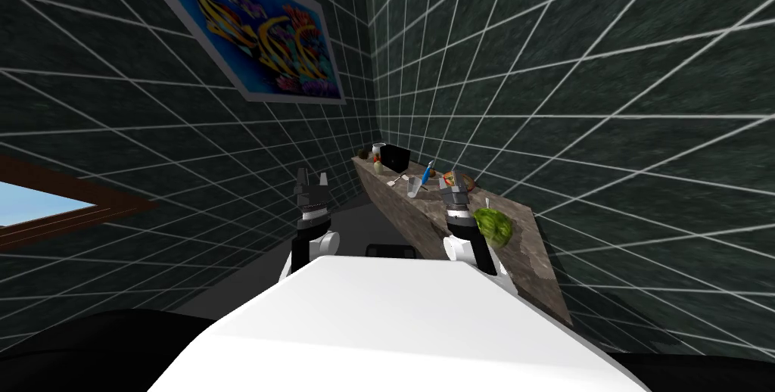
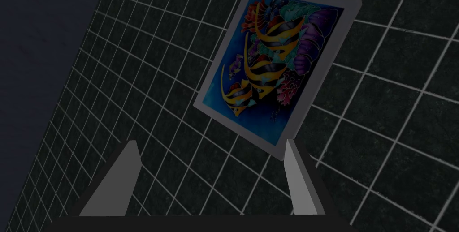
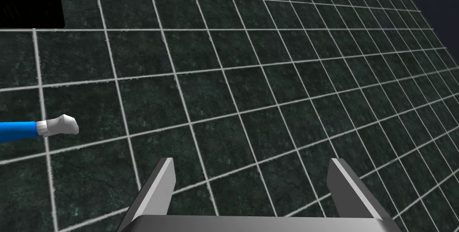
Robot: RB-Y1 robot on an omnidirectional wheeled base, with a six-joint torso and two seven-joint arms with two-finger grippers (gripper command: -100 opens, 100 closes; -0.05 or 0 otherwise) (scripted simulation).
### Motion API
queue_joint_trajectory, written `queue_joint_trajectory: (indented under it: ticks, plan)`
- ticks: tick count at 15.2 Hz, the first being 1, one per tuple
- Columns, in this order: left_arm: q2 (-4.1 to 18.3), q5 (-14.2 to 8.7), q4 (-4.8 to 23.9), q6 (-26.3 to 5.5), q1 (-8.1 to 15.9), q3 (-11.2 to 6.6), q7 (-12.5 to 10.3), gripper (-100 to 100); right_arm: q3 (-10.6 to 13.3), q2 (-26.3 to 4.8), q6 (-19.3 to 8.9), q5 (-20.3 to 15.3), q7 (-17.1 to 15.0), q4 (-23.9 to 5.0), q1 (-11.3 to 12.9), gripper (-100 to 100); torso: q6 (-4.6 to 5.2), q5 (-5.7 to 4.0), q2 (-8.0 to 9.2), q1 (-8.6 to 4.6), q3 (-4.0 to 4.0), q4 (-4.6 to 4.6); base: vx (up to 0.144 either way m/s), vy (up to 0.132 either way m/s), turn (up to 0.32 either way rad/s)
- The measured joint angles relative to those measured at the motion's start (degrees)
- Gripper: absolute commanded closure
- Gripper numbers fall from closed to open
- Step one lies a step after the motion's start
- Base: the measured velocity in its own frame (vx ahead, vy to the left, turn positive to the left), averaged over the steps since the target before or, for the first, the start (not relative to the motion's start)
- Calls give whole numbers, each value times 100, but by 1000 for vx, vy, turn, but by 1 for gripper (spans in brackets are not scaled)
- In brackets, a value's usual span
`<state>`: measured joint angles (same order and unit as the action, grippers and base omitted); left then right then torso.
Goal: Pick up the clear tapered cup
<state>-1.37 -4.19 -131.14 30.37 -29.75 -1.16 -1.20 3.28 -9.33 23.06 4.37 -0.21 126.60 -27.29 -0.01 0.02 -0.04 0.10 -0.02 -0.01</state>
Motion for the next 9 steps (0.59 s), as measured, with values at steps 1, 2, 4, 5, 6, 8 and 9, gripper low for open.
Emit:
queue_joint_trajectory:
  ticks: [1,2,4,5,6,8,9]
  plan:
    - [0,0,0,0,0,0,0,0,-9,-105,6,-18,4,-19,19,-100,0,0,0,1,0,0,9,48,21]
    - [0,0,0,0,0,0,0,0,-19,-227,13,-47,10,-44,43,-100,0,1,-1,5,0,0,7,51,16]
    - [0,0,0,0,0,0,0,0,-40,-477,38,-103,18,-101,87,-100,0,2,-1,10,-1,0,12,53,20]
    - [0,0,0,0,0,0,0,0,-48,-611,51,-131,22,-122,102,-100,0,2,-2,9,-1,0,18,52,26]
    - [0,0,0,0,0,0,0,0,-52,-741,60,-174,30,-150,131,-100,-1,2,-3,10,-2,-1,20,53,27]
    - [0,0,0,0,0,0,0,0,-59,-970,78,-225,41,-179,151,-100,0,2,-3,7,-2,-1,13,40,16]
    - [0,0,0,0,0,0,0,0,-63,-1091,86,-263,46,-196,167,-100,0,2,-3,7,-2,-1,10,45,28]
